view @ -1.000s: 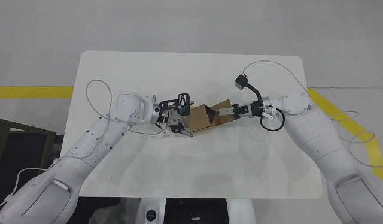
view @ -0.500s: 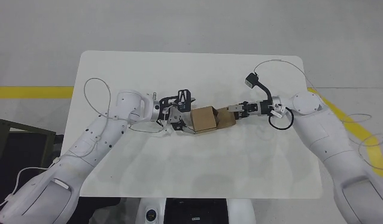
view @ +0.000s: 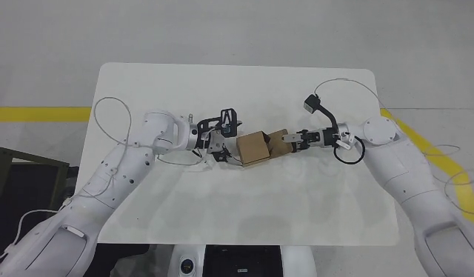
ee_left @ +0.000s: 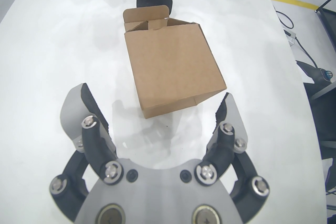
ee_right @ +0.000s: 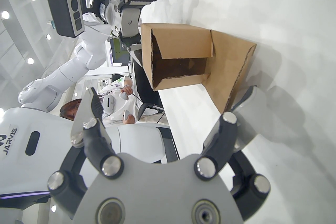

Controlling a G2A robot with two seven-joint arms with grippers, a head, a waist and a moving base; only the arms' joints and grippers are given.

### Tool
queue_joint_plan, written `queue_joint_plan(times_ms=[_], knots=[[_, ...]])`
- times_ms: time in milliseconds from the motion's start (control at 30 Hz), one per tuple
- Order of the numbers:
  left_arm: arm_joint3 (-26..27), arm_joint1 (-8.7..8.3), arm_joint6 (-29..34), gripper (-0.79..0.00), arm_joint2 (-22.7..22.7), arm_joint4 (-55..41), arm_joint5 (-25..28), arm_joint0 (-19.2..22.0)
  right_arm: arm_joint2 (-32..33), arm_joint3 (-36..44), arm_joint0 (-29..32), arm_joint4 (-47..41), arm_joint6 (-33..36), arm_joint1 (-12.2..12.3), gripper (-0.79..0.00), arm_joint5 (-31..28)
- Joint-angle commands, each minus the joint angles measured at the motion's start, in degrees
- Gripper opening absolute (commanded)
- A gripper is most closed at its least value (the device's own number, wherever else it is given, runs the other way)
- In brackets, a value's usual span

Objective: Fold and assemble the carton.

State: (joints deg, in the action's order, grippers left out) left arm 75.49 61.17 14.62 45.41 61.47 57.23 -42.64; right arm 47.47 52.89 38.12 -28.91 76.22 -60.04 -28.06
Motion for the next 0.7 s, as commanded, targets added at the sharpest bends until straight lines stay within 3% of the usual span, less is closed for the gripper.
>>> queue_joint_plan(times_ms=[0, 300, 667], knots=[[1.2, -0.21, 2.47, 0.0, 0.54, -2.62, -0.94, -0.69, 0.13, -0.04, 0.08, 0.0, -0.05, 0.0, 0.0, -0.05], [7.31, -0.92, 13.16, 0.0, 1.48, -10.06, -5.57, -2.99, 0.71, -0.03, 0.34, 0.13, 0.08, -0.08, 0.0, 0.08], [5.52, -0.56, 12.42, 0.0, 2.11, -5.81, -10.37, -1.99, 1.46, 0.3, 0.82, 0.62, 0.08, -0.08, 0.0, 0.08]])
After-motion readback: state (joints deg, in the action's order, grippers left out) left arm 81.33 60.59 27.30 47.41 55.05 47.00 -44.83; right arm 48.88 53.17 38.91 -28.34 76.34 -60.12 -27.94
